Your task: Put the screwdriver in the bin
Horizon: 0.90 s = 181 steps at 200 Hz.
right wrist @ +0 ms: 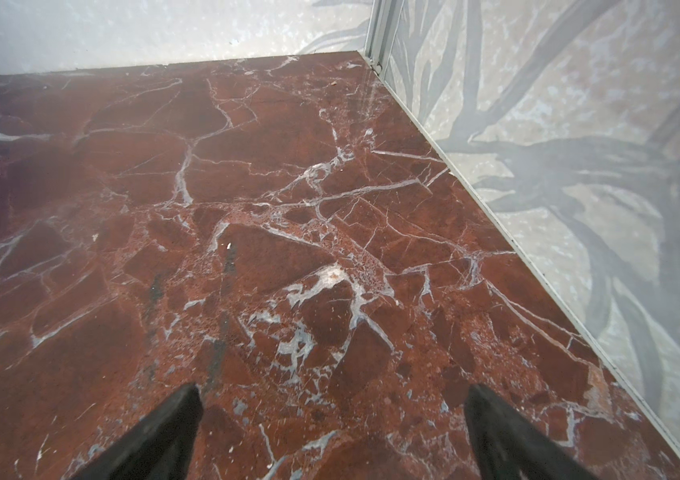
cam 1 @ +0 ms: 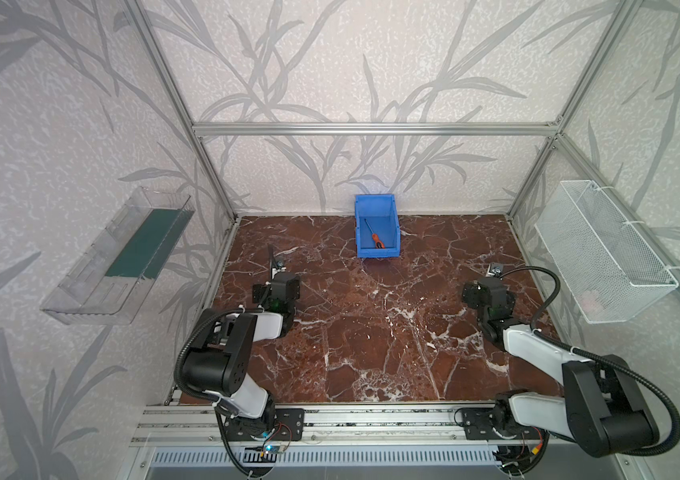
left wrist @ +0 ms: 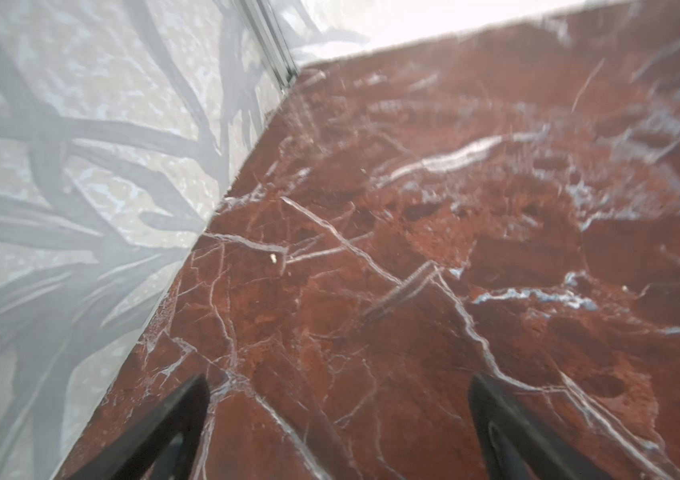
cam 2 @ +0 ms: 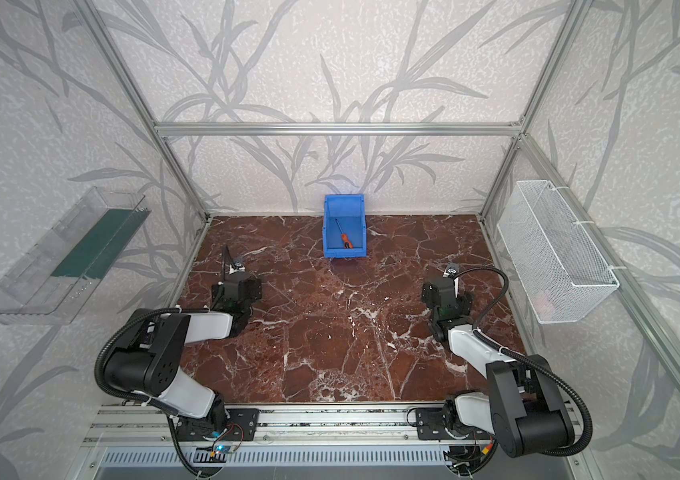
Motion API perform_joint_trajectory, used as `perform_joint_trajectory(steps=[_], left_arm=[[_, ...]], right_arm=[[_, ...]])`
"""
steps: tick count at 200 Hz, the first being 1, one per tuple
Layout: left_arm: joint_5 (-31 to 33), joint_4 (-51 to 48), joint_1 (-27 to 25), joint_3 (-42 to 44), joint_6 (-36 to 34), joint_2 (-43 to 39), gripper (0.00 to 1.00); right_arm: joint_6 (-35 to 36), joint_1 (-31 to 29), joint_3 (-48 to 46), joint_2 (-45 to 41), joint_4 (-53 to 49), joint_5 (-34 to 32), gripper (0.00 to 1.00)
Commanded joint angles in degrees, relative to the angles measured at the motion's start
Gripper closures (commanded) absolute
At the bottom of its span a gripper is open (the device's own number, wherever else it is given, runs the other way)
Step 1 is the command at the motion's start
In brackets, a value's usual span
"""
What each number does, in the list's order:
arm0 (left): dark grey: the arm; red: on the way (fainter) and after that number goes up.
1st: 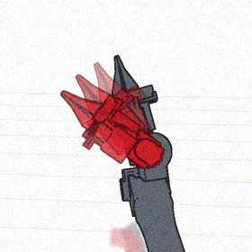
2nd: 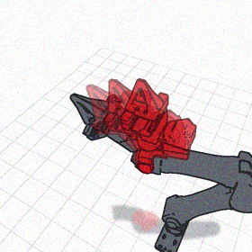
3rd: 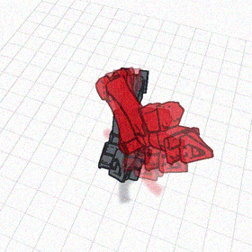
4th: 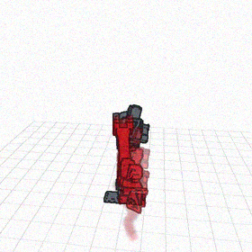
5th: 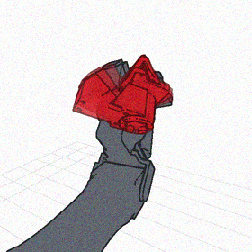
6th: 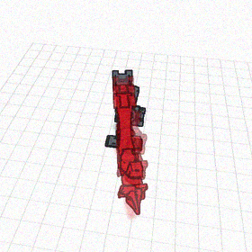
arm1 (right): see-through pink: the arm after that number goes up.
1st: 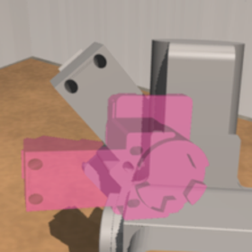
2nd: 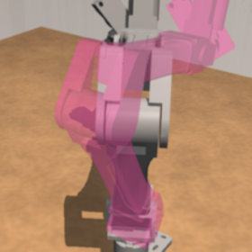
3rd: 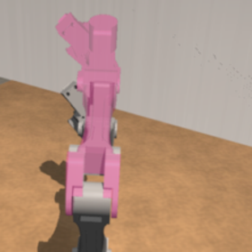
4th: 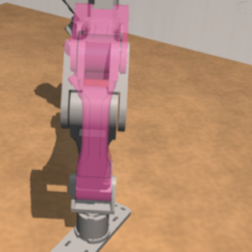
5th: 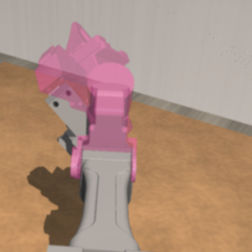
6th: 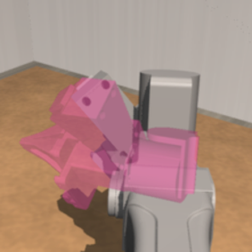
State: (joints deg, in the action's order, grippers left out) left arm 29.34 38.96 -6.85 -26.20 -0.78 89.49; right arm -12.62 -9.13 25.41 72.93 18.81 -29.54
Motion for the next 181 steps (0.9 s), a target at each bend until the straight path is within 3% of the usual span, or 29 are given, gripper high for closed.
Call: perform_joint_trajectory(steps=[1, 89, 121, 140, 164, 181], left_arm=[[-4.2, 16.6, 2.5, 6.0, 3.1, -2.2, 0.01], [-5.0, 21.3, 2.8, 6.4, 2.5, 1.5, 0.01], [-4.9, 21.2, 2.8, 6.3, 2.5, 1.5, 0.01], [-5.0, 21.2, 2.8, 6.3, 2.5, 1.5, 0.01], [-5.0, 21.2, 2.7, 6.4, 2.5, 1.5, 0.01], [-5.0, 21.2, 2.8, 6.4, 2.5, 1.5, 0.01]], right_arm=[[-0.9, -0.4, -0.8, -1.6, 1.9, -0.4, 0.01], [4.6, -0.6, -3.0, -0.6, 10.4, 1.2, 0.01], [10.1, -2.0, -3.8, 1.4, 16.2, 6.0, 0.01], [14.7, -4.0, -5.4, 3.2, 22.9, 6.5, 0.01], [18.4, -4.1, -7.7, 8.1, 33.2, 12.5, 0.01], [21.0, -4.2, -10.8, 13.4, 44.9, 14.2, 0.01]])
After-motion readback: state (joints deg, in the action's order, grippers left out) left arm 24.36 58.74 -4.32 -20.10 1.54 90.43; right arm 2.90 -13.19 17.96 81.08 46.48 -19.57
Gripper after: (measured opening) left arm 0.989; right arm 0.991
